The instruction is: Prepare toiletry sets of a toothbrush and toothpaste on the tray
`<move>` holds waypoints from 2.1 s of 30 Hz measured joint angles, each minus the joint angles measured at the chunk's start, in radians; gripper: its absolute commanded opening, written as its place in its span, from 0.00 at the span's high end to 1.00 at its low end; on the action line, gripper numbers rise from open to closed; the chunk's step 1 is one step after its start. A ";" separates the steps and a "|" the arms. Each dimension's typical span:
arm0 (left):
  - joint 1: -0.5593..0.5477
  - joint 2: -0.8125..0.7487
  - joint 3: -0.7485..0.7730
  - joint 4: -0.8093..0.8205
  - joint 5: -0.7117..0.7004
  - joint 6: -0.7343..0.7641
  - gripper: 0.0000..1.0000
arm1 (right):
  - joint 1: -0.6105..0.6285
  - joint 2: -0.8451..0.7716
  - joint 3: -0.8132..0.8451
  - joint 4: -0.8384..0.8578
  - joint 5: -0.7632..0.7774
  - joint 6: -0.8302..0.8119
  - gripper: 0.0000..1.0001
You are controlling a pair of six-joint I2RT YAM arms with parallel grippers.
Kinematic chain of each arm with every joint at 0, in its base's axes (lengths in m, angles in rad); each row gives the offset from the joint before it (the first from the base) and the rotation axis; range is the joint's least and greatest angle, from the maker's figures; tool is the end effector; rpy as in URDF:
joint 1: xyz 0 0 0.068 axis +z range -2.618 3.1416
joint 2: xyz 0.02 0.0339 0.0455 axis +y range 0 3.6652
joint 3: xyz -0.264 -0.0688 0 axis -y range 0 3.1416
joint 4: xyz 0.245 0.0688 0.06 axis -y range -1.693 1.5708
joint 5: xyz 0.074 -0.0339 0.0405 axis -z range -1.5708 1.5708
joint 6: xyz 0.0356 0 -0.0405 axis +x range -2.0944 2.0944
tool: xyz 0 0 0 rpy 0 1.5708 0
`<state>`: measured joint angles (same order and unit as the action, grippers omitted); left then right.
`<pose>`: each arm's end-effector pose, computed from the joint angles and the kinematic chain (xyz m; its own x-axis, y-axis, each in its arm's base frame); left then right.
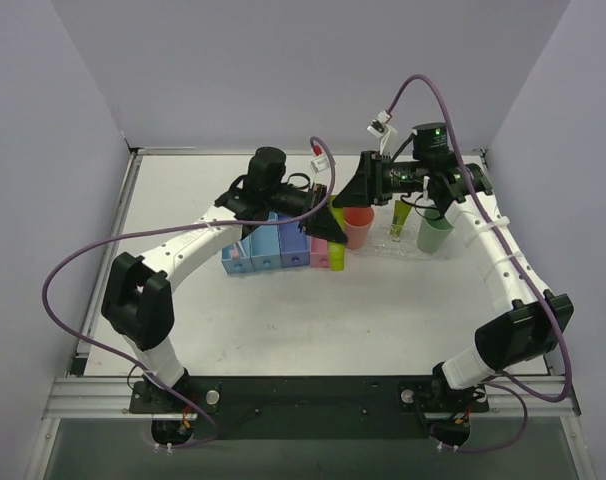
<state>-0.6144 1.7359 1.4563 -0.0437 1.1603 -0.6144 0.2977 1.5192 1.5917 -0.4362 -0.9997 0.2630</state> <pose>0.3073 -0.2567 0.3359 -0.7543 0.2506 -0.6069 0.6188 -0.0375 -0.7846 0.3101 0.1265 0.4216 -0.5650 -0.0264 -0.8246 -0.7905 0.3034 0.5320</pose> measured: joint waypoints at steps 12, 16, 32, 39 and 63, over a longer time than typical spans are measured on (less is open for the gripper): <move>-0.013 -0.016 -0.004 -0.026 -0.014 0.003 0.82 | 0.030 0.000 0.000 -0.069 0.007 -0.068 0.67; -0.014 -0.016 -0.005 -0.039 -0.025 0.008 0.82 | 0.035 0.000 0.000 -0.070 0.008 -0.076 0.75; -0.030 -0.034 -0.005 -0.106 -0.129 0.075 0.40 | 0.051 -0.006 -0.001 -0.083 0.080 -0.082 1.00; 0.007 -0.142 -0.080 -0.066 -0.254 0.053 0.36 | 0.034 -0.086 -0.039 -0.053 0.197 -0.081 1.00; -0.103 -0.182 -0.006 -0.167 -0.663 0.220 0.30 | 0.025 -0.283 -0.233 0.267 0.514 0.164 1.00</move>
<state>-0.7177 1.5543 1.4506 -0.2104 0.4973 -0.3943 0.3225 1.2366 1.3590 -0.1688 -0.4854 0.4267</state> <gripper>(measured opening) 0.698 0.033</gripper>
